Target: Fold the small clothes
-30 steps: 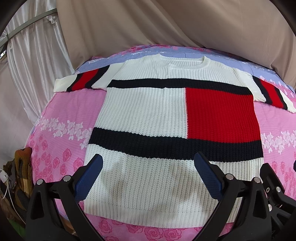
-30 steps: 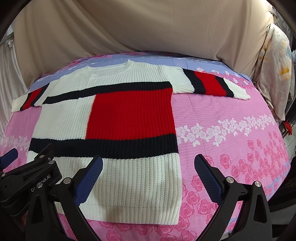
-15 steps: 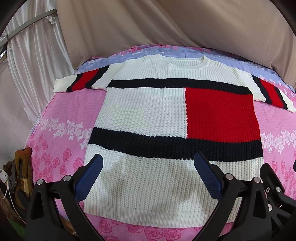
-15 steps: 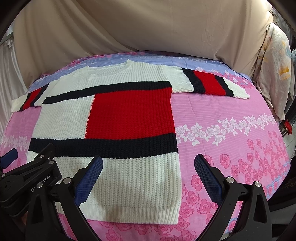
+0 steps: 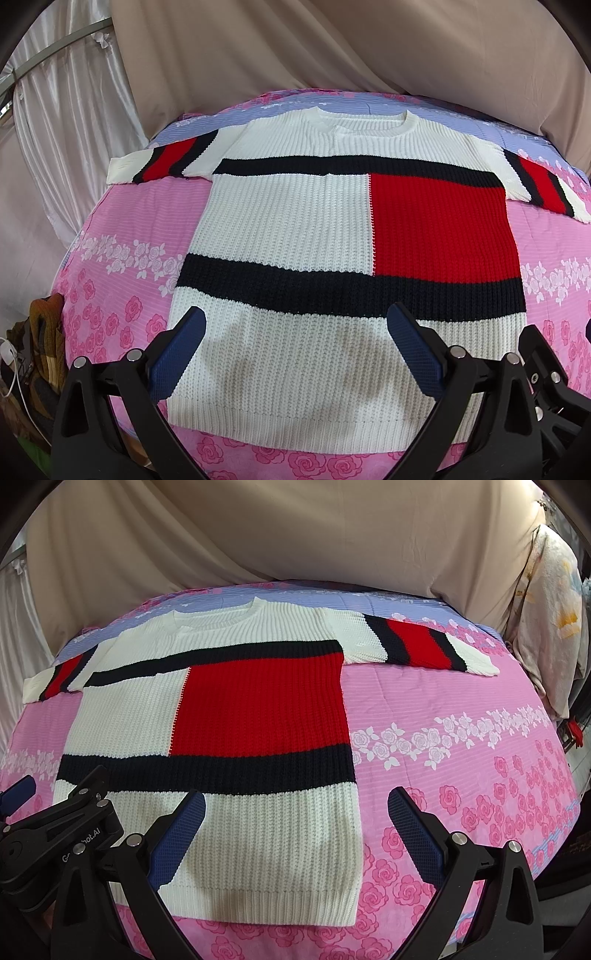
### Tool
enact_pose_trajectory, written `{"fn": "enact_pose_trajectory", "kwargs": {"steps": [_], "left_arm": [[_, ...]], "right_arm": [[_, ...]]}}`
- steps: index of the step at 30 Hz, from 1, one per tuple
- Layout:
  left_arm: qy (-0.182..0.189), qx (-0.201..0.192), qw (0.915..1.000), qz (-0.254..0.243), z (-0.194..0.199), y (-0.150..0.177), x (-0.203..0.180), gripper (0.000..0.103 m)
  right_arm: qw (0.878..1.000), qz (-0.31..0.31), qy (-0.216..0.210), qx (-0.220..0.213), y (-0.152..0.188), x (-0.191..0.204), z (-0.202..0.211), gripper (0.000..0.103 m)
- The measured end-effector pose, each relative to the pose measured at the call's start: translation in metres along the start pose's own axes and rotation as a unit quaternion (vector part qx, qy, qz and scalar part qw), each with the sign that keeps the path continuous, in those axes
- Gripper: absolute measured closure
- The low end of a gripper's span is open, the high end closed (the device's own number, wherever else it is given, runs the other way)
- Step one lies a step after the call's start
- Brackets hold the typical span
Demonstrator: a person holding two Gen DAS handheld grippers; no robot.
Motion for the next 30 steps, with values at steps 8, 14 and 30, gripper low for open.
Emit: {"fn": "enact_pose_trajectory", "kwargs": {"steps": [8, 14, 30], "left_arm": [[0.000, 0.000, 1.0000, -0.001, 0.000, 0.000, 0.000, 0.007], [0.000, 0.001, 1.0000, -0.001, 0.000, 0.001, -0.001, 0.007], [0.070, 0.003, 0.9974, -0.012, -0.016, -0.020, -0.005, 0.006]], "right_arm": [[1.000, 0.000, 0.000, 0.000, 0.000, 0.000, 0.000, 0.005], [1.000, 0.000, 0.000, 0.002, 0.001, 0.000, -0.001, 0.005], [0.994, -0.103, -0.026, 0.014, -0.028, -0.077, -0.045, 0.005]]}}
Point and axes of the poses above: each gripper's, at about its wrist camera, not at the fingertips, and z roughly against the way its jaws point, x to its left, y to its underside, the point moved 1 cm from there along -z, roughly the way its jaws point, and after that the axes turned 3 degrees about y, right-handed, at the moved point
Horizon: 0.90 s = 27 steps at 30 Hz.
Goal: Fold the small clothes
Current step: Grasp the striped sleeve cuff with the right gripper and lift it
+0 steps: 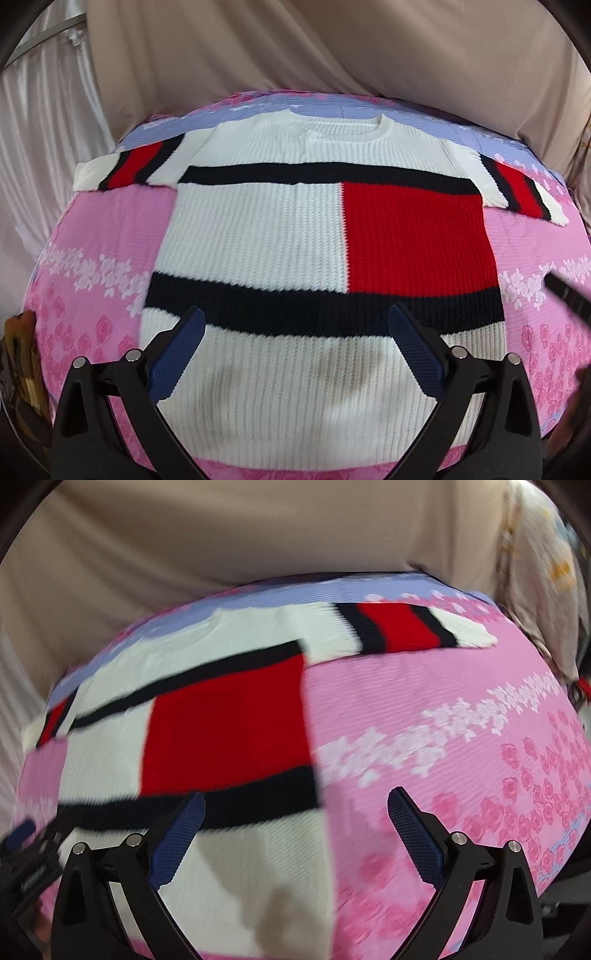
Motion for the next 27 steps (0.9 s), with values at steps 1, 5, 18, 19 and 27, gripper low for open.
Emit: {"fn": "enact_pose_trajectory", "kwargs": {"steps": [1, 5, 18, 19, 27], "left_arm": [[0.002, 0.003, 1.0000, 0.003, -0.007, -0.004, -0.005, 0.006], [-0.009, 0.006, 0.9994, 0.032, -0.028, -0.015, -0.031, 0.006], [-0.015, 0.011, 0.9991, 0.039, -0.080, -0.035, -0.094, 0.006], [-0.015, 0.012, 0.9990, 0.039, -0.082, -0.035, -0.093, 0.006], [-0.024, 0.002, 0.9971, 0.072, -0.073, -0.047, -0.045, 0.006]], "right_arm": [[1.000, -0.029, 0.001, -0.003, -0.015, -0.024, -0.010, 0.005], [0.993, -0.121, 0.012, 0.006, -0.078, -0.118, -0.063, 0.009], [0.968, -0.250, 0.025, -0.001, -0.201, -0.299, -0.205, 0.020], [0.969, -0.247, 0.025, -0.003, -0.206, -0.298, -0.208, 0.031], [0.977, -0.164, -0.108, -0.085, -0.266, -0.179, -0.150, 0.094]]}}
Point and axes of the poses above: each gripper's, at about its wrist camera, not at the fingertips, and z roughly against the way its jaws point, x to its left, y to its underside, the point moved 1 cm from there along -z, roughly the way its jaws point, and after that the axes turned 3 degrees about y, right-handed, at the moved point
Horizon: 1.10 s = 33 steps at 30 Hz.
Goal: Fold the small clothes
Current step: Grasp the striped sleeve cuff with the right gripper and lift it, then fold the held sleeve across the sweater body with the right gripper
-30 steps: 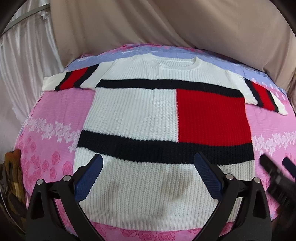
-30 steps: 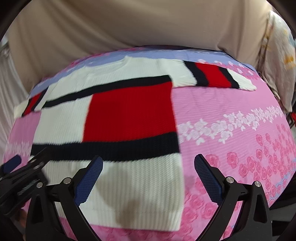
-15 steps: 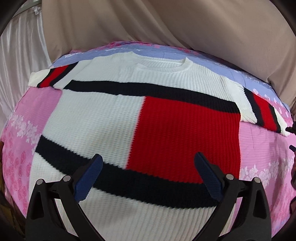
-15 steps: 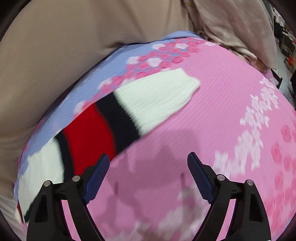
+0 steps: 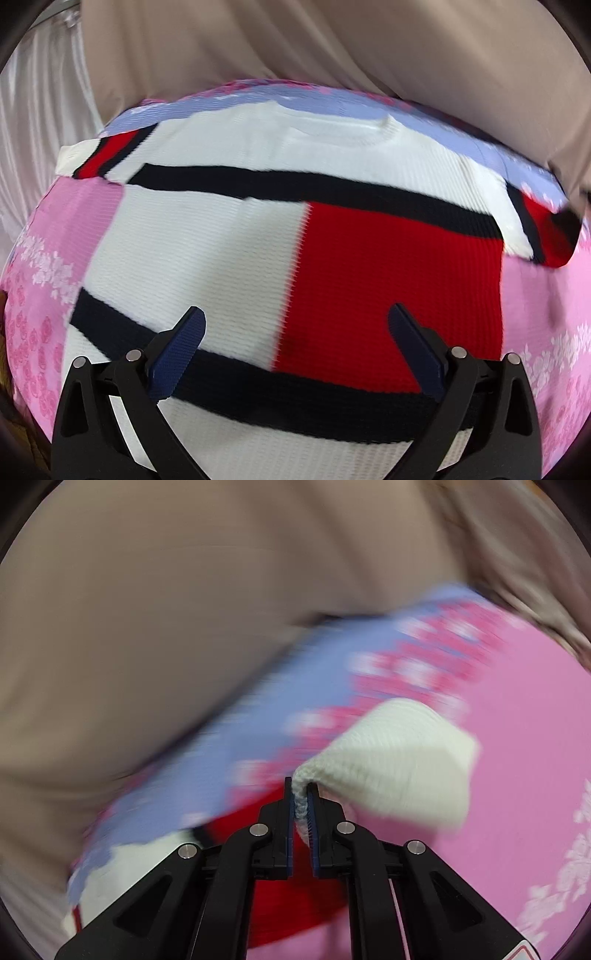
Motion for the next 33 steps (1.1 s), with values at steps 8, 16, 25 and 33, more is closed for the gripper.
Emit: {"fn": "enact_pose_trajectory", "kwargs": {"steps": [8, 16, 25, 33], "left_arm": [[-0.003, -0.043, 0.9969, 0.065, 0.016, -0.040, 0.078, 0.005], [0.041, -0.023, 0.9866, 0.156, -0.036, -0.083, 0.150, 0.005], [0.087, 0.004, 0.9577, 0.274, -0.121, -0.123, 0.166, 0.006], [0.099, -0.029, 0.9504, 0.293, -0.118, -0.137, 0.158, 0.096]], "right_arm": [[0.917, 0.236, -0.312, 0.082, 0.129, 0.328, 0.038, 0.078], [0.920, 0.263, -0.262, 0.123, 0.222, 0.325, 0.021, 0.060], [0.968, 0.059, -0.146, 0.197, 0.217, 0.177, -0.009, 0.054], [0.967, -0.078, -0.166, 0.175, 0.205, 0.155, -0.046, 0.101]]}}
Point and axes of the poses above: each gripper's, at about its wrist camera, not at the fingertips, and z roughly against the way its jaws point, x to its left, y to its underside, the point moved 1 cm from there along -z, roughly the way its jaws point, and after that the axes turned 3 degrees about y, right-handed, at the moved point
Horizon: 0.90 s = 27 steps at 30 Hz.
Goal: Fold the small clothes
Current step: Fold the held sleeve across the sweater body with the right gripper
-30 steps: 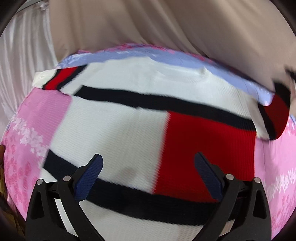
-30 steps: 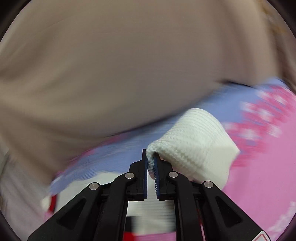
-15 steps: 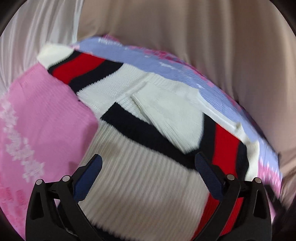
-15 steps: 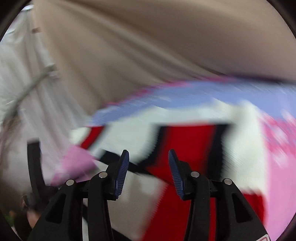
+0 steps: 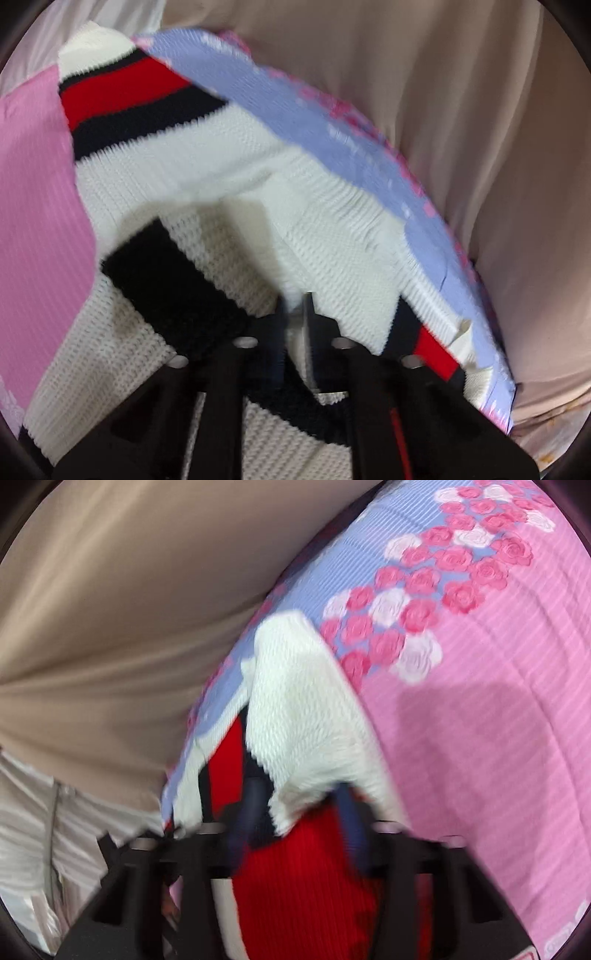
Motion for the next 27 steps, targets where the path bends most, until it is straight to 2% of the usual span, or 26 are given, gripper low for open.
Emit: {"fn": "enact_pose_trajectory", "kwargs": {"steps": [1, 2, 4, 5, 6, 7, 8, 9, 10, 11, 12, 13, 15, 17, 18, 19, 20, 21, 23, 24, 25, 27], "left_arm": [[-0.002, -0.014, 0.9999, -0.008, 0.006, 0.001, -0.002, 0.097], [-0.008, -0.020, 0.9996, -0.016, 0.009, 0.003, -0.003, 0.097], [-0.027, -0.009, 0.9990, -0.033, 0.000, 0.009, -0.002, 0.097], [-0.040, 0.011, 0.9986, -0.031, -0.010, 0.016, 0.003, 0.097], [-0.041, 0.017, 0.9988, -0.023, -0.012, 0.020, 0.008, 0.096], [-0.033, 0.006, 0.9993, -0.019, -0.009, 0.023, 0.011, 0.096], [-0.032, 0.002, 0.9993, -0.019, -0.007, 0.022, 0.011, 0.094], [-0.028, 0.002, 0.9995, -0.013, -0.006, 0.022, 0.013, 0.094], [-0.024, 0.002, 0.9997, -0.007, -0.006, 0.021, 0.014, 0.094], [-0.023, 0.004, 0.9997, -0.001, -0.008, 0.019, 0.016, 0.094], [-0.021, 0.005, 0.9998, 0.002, -0.008, 0.017, 0.016, 0.093], [-0.020, 0.003, 0.9998, 0.002, -0.009, 0.015, 0.015, 0.092], [-0.012, -0.001, 0.9999, 0.005, -0.008, 0.009, 0.014, 0.078], [-0.003, -0.006, 1.0000, 0.006, -0.012, 0.003, 0.010, 0.077], [-0.002, -0.004, 1.0000, 0.001, -0.016, 0.000, 0.009, 0.080], [-0.006, -0.006, 0.9999, -0.007, -0.018, -0.002, 0.006, 0.090], [-0.007, -0.013, 0.9998, -0.011, -0.015, -0.004, 0.006, 0.094], [-0.006, -0.023, 0.9996, -0.016, -0.010, -0.005, 0.006, 0.094], [-0.013, -0.033, 0.9991, -0.024, -0.006, -0.002, 0.009, 0.094], [-0.018, -0.024, 0.9993, -0.024, -0.010, 0.001, 0.013, 0.094], [-0.023, -0.007, 0.9995, -0.020, -0.018, 0.005, 0.018, 0.094], [-0.021, -0.016, 0.9993, -0.027, -0.015, 0.008, 0.018, 0.094]], "right_arm": [[1.000, -0.002, -0.001, -0.021, -0.006, -0.003, 0.010, 0.101], [0.998, -0.008, -0.003, -0.064, -0.011, -0.006, 0.026, 0.101], [0.994, -0.021, 0.018, -0.106, -0.018, -0.019, 0.044, 0.101], [0.994, -0.022, 0.034, -0.100, -0.022, -0.026, 0.043, 0.101], [0.996, -0.019, 0.062, -0.064, -0.025, -0.034, 0.033, 0.101], [0.995, -0.022, 0.080, -0.047, -0.024, -0.037, 0.028, 0.100], [0.996, -0.025, 0.075, -0.044, -0.022, -0.035, 0.031, 0.094], [0.997, -0.012, 0.066, -0.045, -0.022, -0.026, 0.034, 0.093], [0.996, 0.026, 0.070, -0.049, -0.022, -0.007, 0.034, 0.089], [0.994, 0.058, 0.076, -0.046, -0.022, 0.005, 0.031, 0.063], [0.991, 0.097, 0.083, -0.041, -0.022, 0.023, 0.023, 0.047], [0.987, 0.126, 0.092, -0.039, -0.024, 0.037, 0.014, 0.038], [0.976, 0.185, 0.113, -0.033, -0.029, 0.061, -0.011, 0.038], [0.965, 0.221, 0.139, -0.022, -0.034, 0.071, -0.037, 0.038], [0.960, 0.236, 0.148, -0.011, -0.038, 0.077, -0.055, 0.039], [0.958, 0.244, 0.152, -0.002, -0.041, 0.076, -0.062, 0.058], [0.957, 0.249, 0.150, 0.005, -0.043, 0.070, -0.060, 0.098], [0.959, 0.244, 0.146, 0.011, -0.046, 0.069, -0.060, 0.096], [0.970, 0.212, 0.115, -0.016, -0.052, 0.058, -0.045, 0.096], [0.974, 0.195, 0.114, -0.032, -0.058, 0.050, -0.036, 0.096], [0.974, 0.188, 0.123, -0.028, -0.055, 0.042, -0.044, 0.096], [0.972, 0.188, 0.137, 0.003, -0.055, 0.029, -0.057, 0.096]]}}
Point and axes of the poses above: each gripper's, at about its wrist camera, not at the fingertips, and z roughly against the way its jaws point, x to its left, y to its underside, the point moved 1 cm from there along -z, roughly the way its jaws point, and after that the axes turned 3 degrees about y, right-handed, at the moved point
